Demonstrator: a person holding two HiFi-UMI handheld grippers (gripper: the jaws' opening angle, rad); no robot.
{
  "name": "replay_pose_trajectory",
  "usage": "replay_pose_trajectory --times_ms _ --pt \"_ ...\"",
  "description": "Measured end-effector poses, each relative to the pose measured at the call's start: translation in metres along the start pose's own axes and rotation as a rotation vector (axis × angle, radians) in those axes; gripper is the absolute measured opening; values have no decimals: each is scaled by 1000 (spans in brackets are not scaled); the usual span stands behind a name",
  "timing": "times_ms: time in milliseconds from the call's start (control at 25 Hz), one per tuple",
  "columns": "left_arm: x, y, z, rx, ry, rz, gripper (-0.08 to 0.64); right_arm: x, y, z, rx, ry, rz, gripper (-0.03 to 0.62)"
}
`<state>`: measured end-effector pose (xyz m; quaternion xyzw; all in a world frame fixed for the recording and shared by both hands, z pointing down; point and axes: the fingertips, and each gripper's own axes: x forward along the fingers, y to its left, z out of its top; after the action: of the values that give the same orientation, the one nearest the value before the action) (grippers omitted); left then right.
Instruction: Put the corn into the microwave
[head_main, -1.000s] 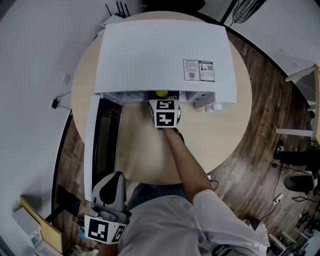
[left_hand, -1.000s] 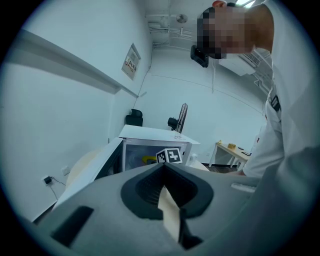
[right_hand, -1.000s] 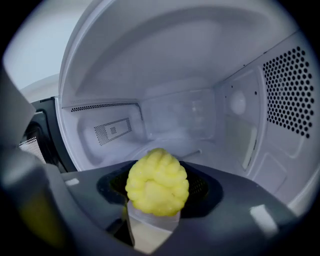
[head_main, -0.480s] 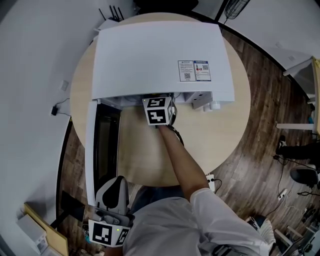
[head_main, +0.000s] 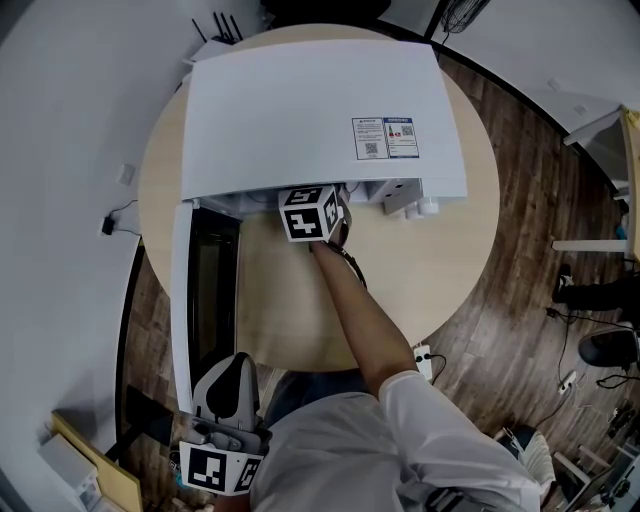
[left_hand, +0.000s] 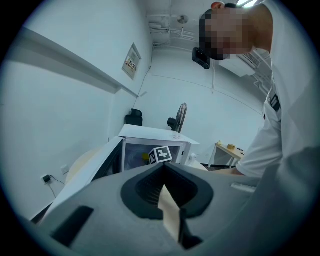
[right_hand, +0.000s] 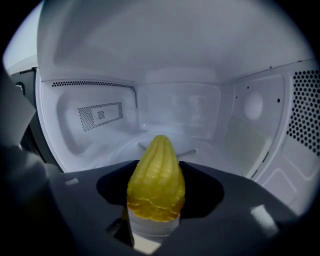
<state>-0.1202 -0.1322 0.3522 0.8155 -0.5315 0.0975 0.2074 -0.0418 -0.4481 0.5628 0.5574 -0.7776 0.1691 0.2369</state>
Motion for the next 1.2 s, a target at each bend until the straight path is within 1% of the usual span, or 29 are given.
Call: replay_pose_trajectory --times_ms 320,600,680,760,840,920,1000,1200 --pt "-3 0 0 -1 -5 3 -3 1 0 -3 -38 17 -14 262" --pt "-7 -1 -3 -18 -8 11 -3 0 1 -5 -49 22 -19 264" --pt "-9 -1 -3 -21 -7 12 -3 -1 0 -6 -37 21 -23 268" --pt "-12 1 -4 -29 -10 20 -3 -1 -1 -6 -19 21 -23 282" --pt "-12 1 -5 -36 -12 26 -3 0 1 -7 -24 23 -14 285" --pt "-12 -1 -6 -38 -10 25 -3 0 2 -9 -29 24 -6 319" --pt "-12 -3 -7 -36 -11 23 -3 -1 1 -10 -16 17 1 334" --pt "-13 -9 -3 11 -19 30 -3 -9 2 -12 -7 8 29 356"
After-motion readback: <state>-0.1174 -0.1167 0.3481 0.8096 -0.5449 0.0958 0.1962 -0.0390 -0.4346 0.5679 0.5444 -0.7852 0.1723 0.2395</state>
